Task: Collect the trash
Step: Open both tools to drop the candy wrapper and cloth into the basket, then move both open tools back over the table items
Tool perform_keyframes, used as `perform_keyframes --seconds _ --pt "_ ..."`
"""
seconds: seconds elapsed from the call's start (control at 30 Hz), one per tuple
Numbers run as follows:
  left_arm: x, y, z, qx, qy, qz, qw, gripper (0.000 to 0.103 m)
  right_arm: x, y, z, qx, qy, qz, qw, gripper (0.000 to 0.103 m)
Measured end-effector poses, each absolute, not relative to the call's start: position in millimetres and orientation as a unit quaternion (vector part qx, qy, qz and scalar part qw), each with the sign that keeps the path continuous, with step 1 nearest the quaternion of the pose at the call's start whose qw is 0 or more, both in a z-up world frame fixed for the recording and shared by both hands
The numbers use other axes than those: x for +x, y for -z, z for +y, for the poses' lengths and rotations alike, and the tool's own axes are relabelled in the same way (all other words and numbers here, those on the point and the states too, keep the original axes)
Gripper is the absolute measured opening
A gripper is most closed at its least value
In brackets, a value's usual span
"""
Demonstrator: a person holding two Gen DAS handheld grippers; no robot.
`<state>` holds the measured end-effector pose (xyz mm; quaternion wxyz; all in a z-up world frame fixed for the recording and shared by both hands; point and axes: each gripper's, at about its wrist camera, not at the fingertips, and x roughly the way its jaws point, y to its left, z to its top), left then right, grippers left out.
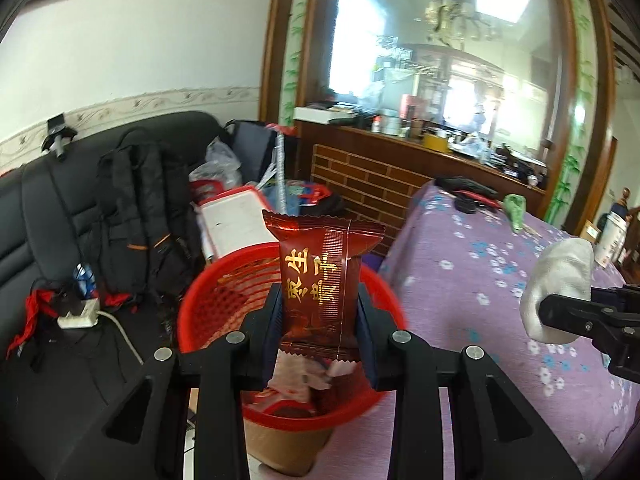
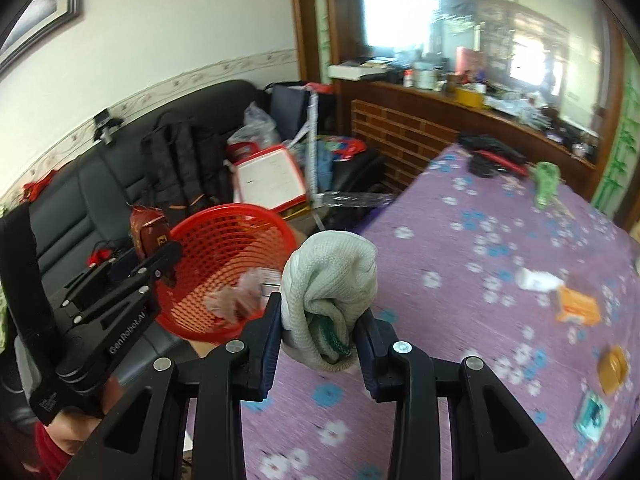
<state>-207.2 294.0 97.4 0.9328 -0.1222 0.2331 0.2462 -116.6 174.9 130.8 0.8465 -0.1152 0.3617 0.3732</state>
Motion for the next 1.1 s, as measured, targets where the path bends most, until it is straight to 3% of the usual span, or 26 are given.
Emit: perform_keyframes --seconds 0.43,0.5,0.57,1.1 --pt "-208 -77 339 -0.139 -0.267 0.251 0.920 0.032 -87 -109 272 -0.119 -0.415 0.398 0.810 0.040" --pt "-206 -75 338 -0.138 -0.264 0.254 0.920 0.034 -84 -106 284 -0.122 -0.421 0.403 0.803 0.054" --pt "-206 -75 340 -0.144 -0.264 0.254 0.919 0.057 -84 -107 285 -0.122 -0.420 0.400 0.806 0.061" --pt "-197 -101 286 -0.114 -0.218 0.232 0.941 0.062 -74 -124 131 -0.038 -0.347 0.387 0.854 0.064"
